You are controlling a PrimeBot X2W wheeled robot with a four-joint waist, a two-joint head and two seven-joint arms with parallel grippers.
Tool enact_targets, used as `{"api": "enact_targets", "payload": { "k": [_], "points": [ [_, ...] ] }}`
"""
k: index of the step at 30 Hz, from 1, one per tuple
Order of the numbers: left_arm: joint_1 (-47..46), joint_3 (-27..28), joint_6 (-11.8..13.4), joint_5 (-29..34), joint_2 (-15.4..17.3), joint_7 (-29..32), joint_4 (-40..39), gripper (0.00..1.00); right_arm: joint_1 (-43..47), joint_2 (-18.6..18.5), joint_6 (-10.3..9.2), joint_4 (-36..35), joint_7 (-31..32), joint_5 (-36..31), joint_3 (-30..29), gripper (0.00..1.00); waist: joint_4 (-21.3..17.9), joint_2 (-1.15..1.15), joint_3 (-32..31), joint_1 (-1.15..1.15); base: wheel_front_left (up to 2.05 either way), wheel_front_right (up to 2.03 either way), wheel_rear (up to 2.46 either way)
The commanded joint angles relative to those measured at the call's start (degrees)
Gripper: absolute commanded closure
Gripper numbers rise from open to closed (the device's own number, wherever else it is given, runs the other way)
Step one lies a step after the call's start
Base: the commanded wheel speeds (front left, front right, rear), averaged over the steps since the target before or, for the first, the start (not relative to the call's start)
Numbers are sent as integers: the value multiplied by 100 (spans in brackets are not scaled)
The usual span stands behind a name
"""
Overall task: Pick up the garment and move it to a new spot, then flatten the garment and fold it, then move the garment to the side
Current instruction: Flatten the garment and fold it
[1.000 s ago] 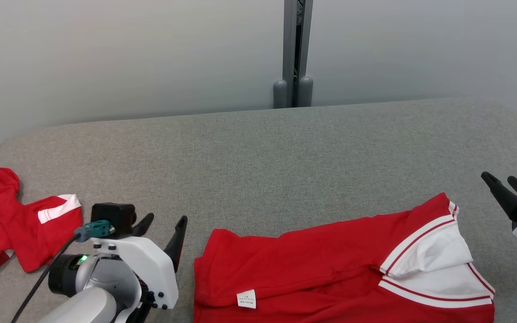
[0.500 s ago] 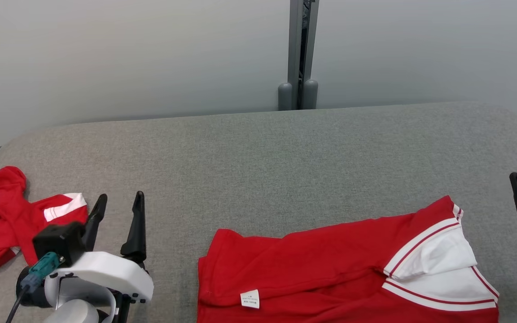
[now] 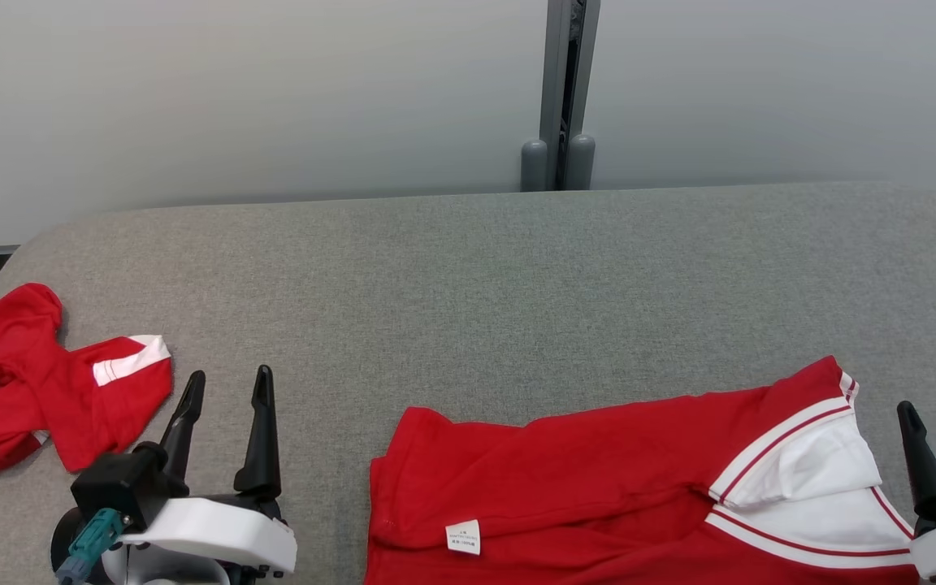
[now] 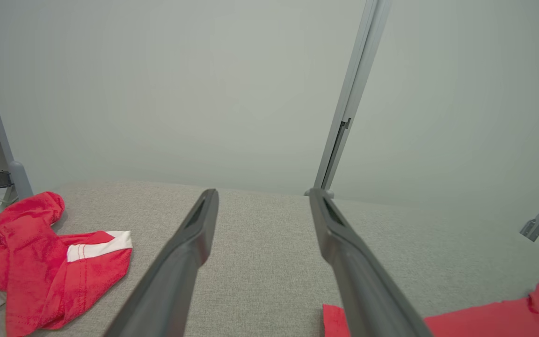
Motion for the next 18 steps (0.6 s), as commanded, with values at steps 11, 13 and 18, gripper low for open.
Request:
{"api": "enact_targets", "payload": {
  "k": [11, 13, 18],
  "points": [
    [69, 374, -532, 499, -332, -25, 208, 0, -361, 162, 1, 706, 933, -331, -202, 0, 49, 0, 183, 0, 0, 0, 0],
    [40, 408, -591, 540, -354, -26, 248, 0, -506, 155, 1, 978, 1060, -306, -105, 0, 85, 0, 224, 0, 0, 0, 0],
    [-44, 433, -701, 584, -394, -26, 340, 0, -921, 156, 1, 1669, 1451, -111, 114, 0, 181, 0, 342, 0, 0, 0, 0]
  ]
}}
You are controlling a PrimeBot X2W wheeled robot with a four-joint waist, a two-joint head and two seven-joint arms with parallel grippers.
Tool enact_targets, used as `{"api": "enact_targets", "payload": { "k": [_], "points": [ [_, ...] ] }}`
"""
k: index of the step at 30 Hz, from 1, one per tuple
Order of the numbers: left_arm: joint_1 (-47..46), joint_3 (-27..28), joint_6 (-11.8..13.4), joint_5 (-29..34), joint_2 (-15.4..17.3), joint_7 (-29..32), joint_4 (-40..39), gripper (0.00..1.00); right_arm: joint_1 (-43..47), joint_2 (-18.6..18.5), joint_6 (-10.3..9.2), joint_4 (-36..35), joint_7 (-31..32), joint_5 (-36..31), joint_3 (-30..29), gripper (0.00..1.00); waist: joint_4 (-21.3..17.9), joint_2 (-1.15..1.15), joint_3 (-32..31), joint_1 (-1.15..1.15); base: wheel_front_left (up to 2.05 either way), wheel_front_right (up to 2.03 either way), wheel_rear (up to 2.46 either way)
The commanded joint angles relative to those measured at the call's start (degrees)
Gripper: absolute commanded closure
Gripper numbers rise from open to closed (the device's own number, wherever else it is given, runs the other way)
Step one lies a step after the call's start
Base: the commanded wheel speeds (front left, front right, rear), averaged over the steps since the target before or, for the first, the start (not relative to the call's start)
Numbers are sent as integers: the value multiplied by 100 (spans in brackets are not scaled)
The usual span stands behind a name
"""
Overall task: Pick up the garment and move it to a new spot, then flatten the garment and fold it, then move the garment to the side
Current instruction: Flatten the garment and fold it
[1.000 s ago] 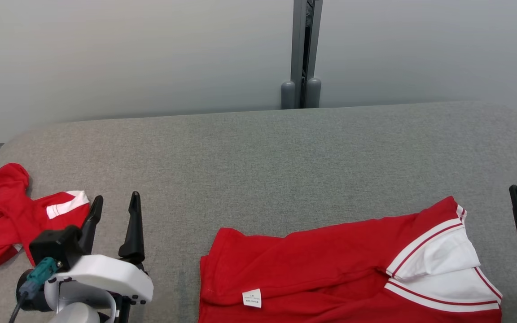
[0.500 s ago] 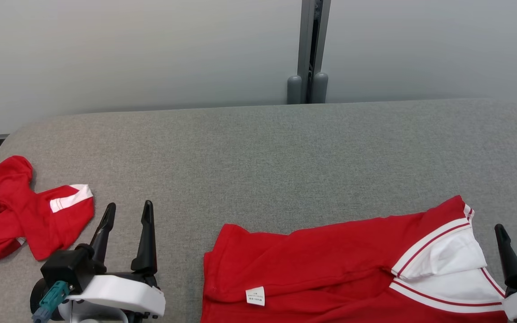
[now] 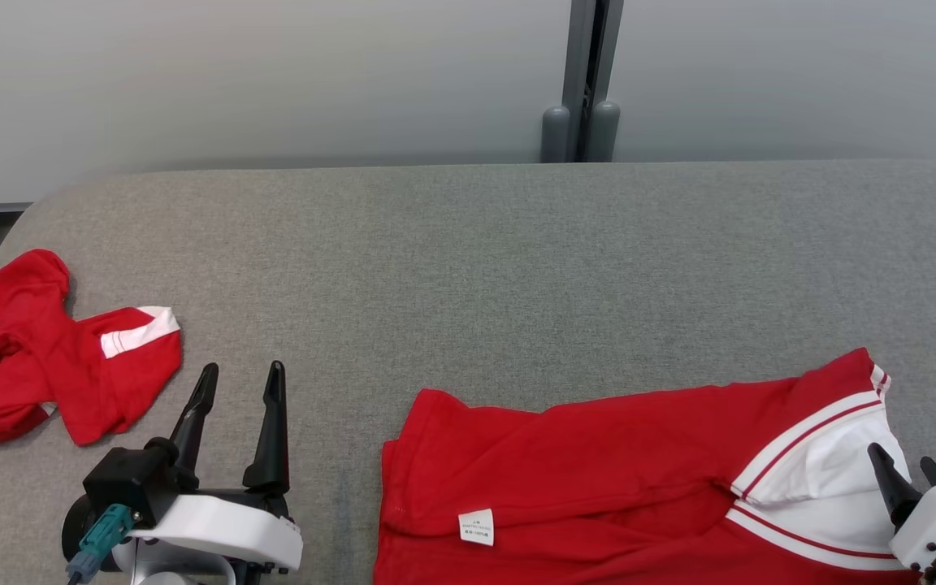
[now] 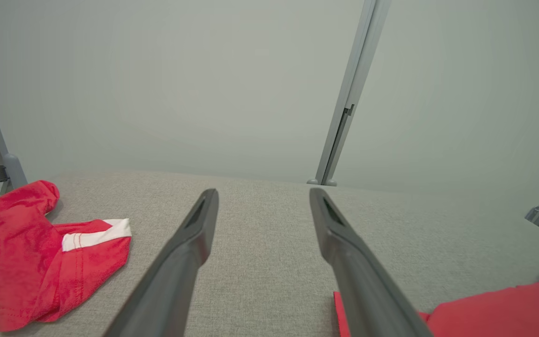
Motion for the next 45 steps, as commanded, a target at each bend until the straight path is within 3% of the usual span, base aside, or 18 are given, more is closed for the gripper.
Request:
{"api": "enact_targets", "payload": {
  "k": [1, 7, 10, 14, 15, 16, 18, 36, 45],
  "points": [
    [-105, 22, -55, 33, 7, -26, 35, 0, -186, -24, 1, 214, 106, 120, 49, 0, 63, 0, 63, 0, 0, 0, 0],
    [-156, -29, -63, 62, 1, -8, 95, 0, -450, -55, 1, 1023, 677, 604, 133, 0, 256, 0, 108, 0, 0, 0, 0],
    [-150, -43, -72, 50, 14, -1, 116, 0, -374, 23, 1, 1023, 963, 903, 274, 0, 311, 0, 96, 0, 0, 0, 0],
    [-148, -51, -68, 38, 17, -1, 125, 0, -351, 28, 7, 900, 903, 1114, 373, 0, 339, 0, 84, 0, 0, 0, 0],
    [-145, -55, -66, 34, 18, 0, 128, 0, -361, 31, 7, 859, 861, 1186, 397, 20, 342, 0, 80, 0, 0, 0, 0],
    [-141, -61, -67, 32, 20, 6, 131, 0, -378, 41, 7, 815, 794, 1261, 417, 60, 344, 0, 70, 0, 0, 0, 0],
    [-145, -72, -68, 34, 28, 15, 124, 0, -442, -5, 6, 771, 620, 1325, 448, 100, 341, 0, 61, 0, 0, 0, 0],
    [-32, -138, -64, -43, 38, 53, 111, 0, -428, -643, 1, 851, -685, 1632, 569, 100, 225, 0, -220, 0, 0, 0, 0],
    [33, -121, -66, -83, 5, 37, 134, 0, -662, -750, 1, 162, -1088, 1219, 966, 100, 173, 0, -349, 0, 0, 0, 0]
  ]
}}
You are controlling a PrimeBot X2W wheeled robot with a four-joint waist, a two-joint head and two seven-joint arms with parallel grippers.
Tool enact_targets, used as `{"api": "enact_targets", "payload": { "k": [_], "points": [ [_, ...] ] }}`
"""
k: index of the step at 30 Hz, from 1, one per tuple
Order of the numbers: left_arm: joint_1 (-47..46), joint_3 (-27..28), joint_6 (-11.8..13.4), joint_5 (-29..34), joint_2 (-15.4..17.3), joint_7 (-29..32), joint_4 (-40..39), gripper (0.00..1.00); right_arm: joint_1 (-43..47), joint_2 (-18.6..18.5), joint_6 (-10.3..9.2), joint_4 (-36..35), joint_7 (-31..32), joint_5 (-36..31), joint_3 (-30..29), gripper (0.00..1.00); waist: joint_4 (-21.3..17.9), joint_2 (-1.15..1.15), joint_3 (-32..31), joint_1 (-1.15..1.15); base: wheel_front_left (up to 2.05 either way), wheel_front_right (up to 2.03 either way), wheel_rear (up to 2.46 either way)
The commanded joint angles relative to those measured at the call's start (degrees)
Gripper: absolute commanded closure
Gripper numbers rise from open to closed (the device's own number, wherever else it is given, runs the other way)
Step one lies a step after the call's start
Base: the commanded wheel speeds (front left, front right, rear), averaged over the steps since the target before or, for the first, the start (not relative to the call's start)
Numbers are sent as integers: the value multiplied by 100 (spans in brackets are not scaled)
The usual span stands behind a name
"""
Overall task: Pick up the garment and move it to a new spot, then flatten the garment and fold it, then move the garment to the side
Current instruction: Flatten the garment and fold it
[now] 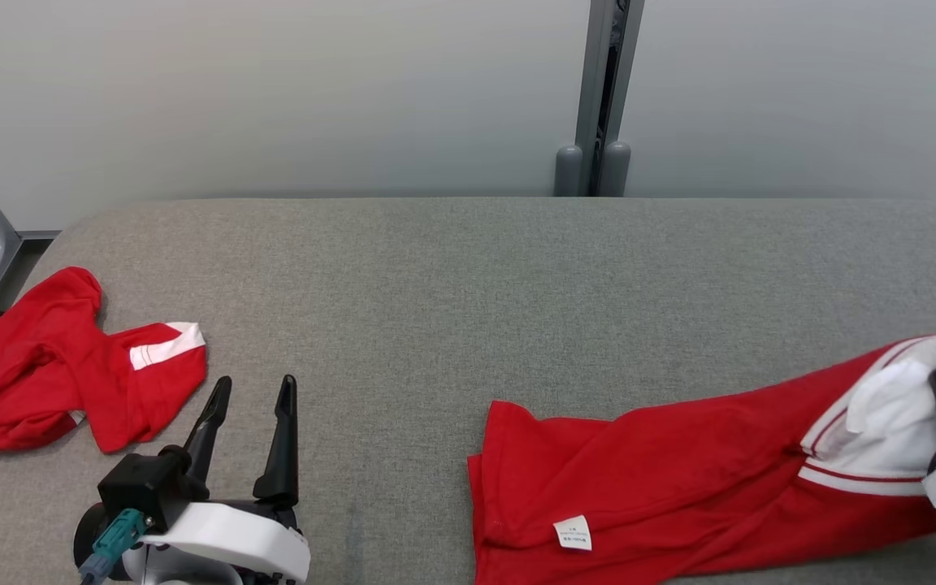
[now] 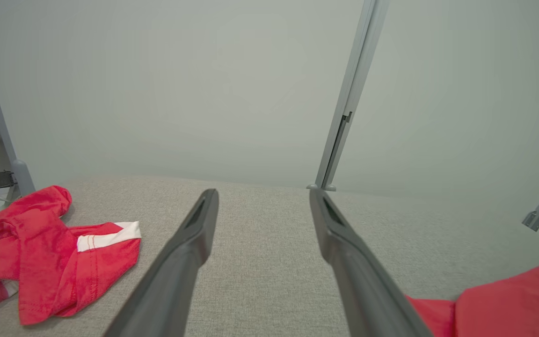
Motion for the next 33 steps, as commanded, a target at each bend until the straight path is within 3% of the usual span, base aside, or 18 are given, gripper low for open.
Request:
{"api": "enact_targets", "payload": {
  "k": [1, 13, 19, 24, 33],
  "points": [
    [37, 19, 2, -35, -1, -27, 3, 0, -75, -27, 1, -187, -64, -136, 69, 100, 0, 0, -28, 0, 0, 0, 0],
    [84, 37, -49, -66, -57, -43, 46, 0, 248, 371, 1, -1891, 668, -1091, 438, 100, 248, 0, -118, 0, 0, 0, 0],
    [37, 24, -85, -59, -104, -55, 92, 0, 475, 875, 1, -2626, 1336, -1596, 566, 100, 521, 0, -93, 0, 0, 0, 0],
    [-13, 24, -133, -62, -149, -66, 162, 0, 487, 1348, 1, -2657, 1636, -1779, 686, 100, 746, 0, -30, 0, 0, 0, 0],
    [-152, -6, -184, -8, -175, -66, 270, 0, 59, 1952, 1, -1726, 1608, -1689, 1152, 100, 1051, 0, 98, 0, 0, 0, 0]
  ]
}}
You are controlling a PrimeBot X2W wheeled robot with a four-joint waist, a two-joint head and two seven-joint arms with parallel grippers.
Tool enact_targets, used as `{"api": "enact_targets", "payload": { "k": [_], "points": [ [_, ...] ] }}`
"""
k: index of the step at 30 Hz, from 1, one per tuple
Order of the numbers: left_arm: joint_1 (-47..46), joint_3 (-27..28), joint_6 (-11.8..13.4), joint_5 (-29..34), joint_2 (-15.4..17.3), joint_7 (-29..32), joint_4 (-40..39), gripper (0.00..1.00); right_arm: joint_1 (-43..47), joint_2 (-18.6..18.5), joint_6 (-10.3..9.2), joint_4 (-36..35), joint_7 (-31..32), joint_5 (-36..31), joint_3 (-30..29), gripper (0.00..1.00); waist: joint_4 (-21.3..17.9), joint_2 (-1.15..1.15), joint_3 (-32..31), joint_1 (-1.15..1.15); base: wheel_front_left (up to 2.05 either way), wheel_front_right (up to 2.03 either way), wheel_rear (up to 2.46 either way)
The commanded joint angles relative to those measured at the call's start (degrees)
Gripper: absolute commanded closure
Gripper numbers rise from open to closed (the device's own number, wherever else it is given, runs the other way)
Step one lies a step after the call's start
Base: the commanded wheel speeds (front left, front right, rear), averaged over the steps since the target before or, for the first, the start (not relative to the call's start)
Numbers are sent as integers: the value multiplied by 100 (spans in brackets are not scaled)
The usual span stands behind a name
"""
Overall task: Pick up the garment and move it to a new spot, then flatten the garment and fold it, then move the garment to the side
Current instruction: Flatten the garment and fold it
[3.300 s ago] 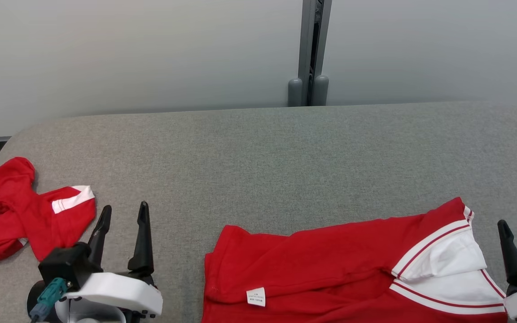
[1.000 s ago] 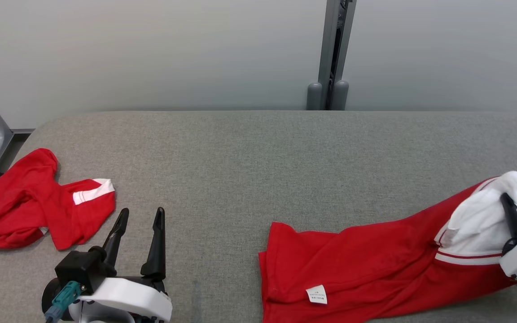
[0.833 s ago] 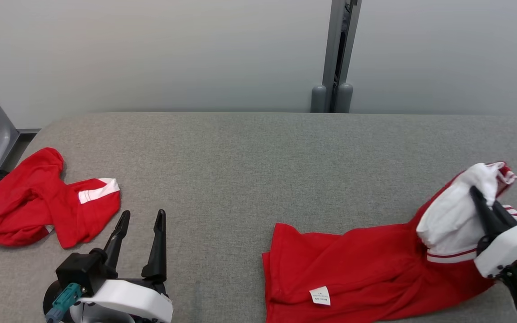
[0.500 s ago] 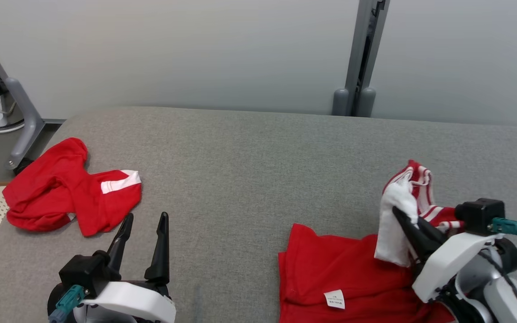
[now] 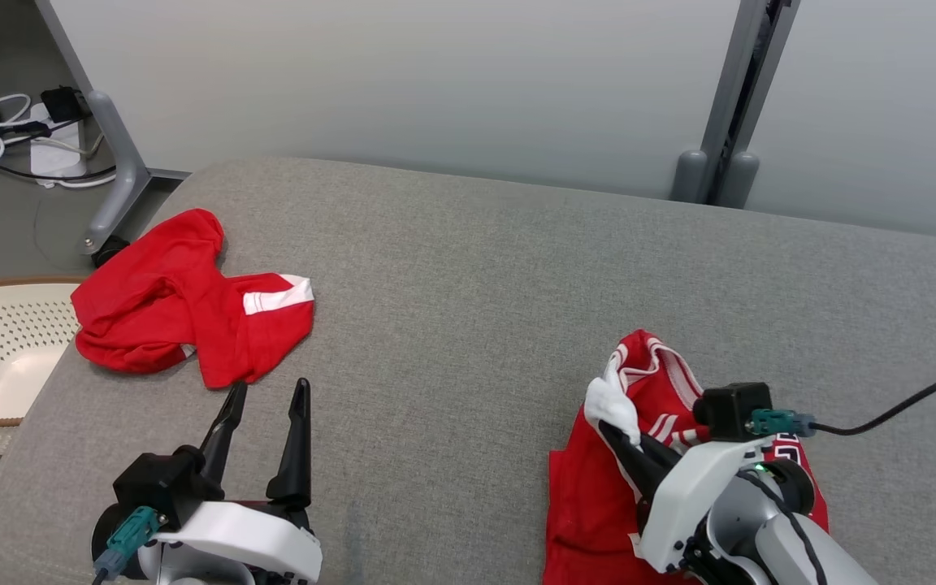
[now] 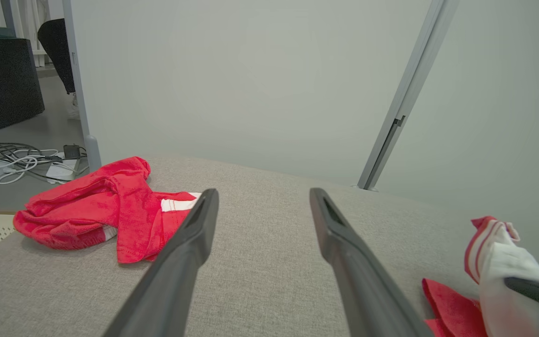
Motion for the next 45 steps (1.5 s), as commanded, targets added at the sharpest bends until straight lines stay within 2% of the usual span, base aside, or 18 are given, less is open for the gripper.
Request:
{"api": "enact_targets", "payload": {
  "k": [1, 6, 7, 8, 9, 10, 16, 20, 24, 30, 35, 41, 42, 43, 44, 45],
  "points": [
    [-101, 13, 2, 29, 15, -21, 8, 0, -69, 11, 1, 66, -44, 29, 33, 100, 29, 0, 19, 0, 0, 0, 0],
    [-114, 22, 7, 22, 26, -23, 44, 0, -242, 117, 1, 449, -129, 171, 360, 100, 37, 0, 43, 0, 0, 0, 0],
    [-109, 20, 5, 15, 31, -22, 53, 0, -267, 127, 1, 508, -147, 204, 413, 95, 17, 0, 44, 0, 0, 0, 0],
    [-108, 17, 2, 9, 29, -21, 58, 0, -298, 127, 1, 572, -181, 236, 469, 62, -7, 0, 40, 0, 0, 0, 0],
    [-104, 18, 3, 3, 32, -21, 61, 0, -322, 140, 1, 638, -192, 291, 486, 0, -37, 0, 34, 0, 0, 0, 0],
    [-102, 13, 10, 1, 32, -17, 64, 0, -351, 152, 1, 674, -237, 329, 521, 0, -72, 0, 25, 0, 0, 0, 0],
    [-64, 10, 33, -9, 57, 5, 56, 0, -478, 146, 1, 383, -484, 752, 741, 0, -335, 0, -75, 0, 0, 0, 0],
    [20, 24, 52, -34, 72, 2, 38, 0, -394, -219, 1, -354, -778, 1083, 559, 0, -575, 0, -189, 0, 0, 0, 0],
    [36, 29, 66, -38, 60, -2, 16, 0, -259, -550, 1, -703, -909, 1098, 156, 0, -689, 0, -242, 0, 0, 0, 0],
    [93, 21, 61, -44, 36, -12, -6, 0, 189, -1011, 1, -1000, -1042, 813, -1047, 0, -840, 0, -282, 0, 0, 0, 0],
    [101, 38, 49, -39, 46, -18, -13, 0, 506, -971, 1, -1141, -920, 503, -1745, 0, -907, 0, -258, 0, 0, 0, 0],
    [19, 2, 16, -26, 17, -17, 8, 0, 582, -805, 1, -1070, -683, 86, -2015, 0, -850, 0, -199, 0, 0, 0, 0],
    [9, 3, 12, -27, 17, -18, 14, 0, 553, -801, 1, -1018, -675, 3, -2026, 52, -828, 0, -185, 0, 0, 0, 0],
    [1, 6, 11, -29, 17, -18, 19, 0, 511, -800, 1, -939, -632, -83, -1988, 92, -806, 0, -169, 0, 0, 0, 0],
    [-9, 9, 11, -31, 14, -19, 20, 0, 470, -872, 1, -832, -576, -265, -1873, 100, -785, 0, -151, 0, 0, 0, 0],
    [-12, 11, 9, -31, 15, -20, 27, 0, 429, -912, 1, -695, -525, -371, -1740, 100, -764, 0, -137, 0, 0, 0, 0]
  ]
}}
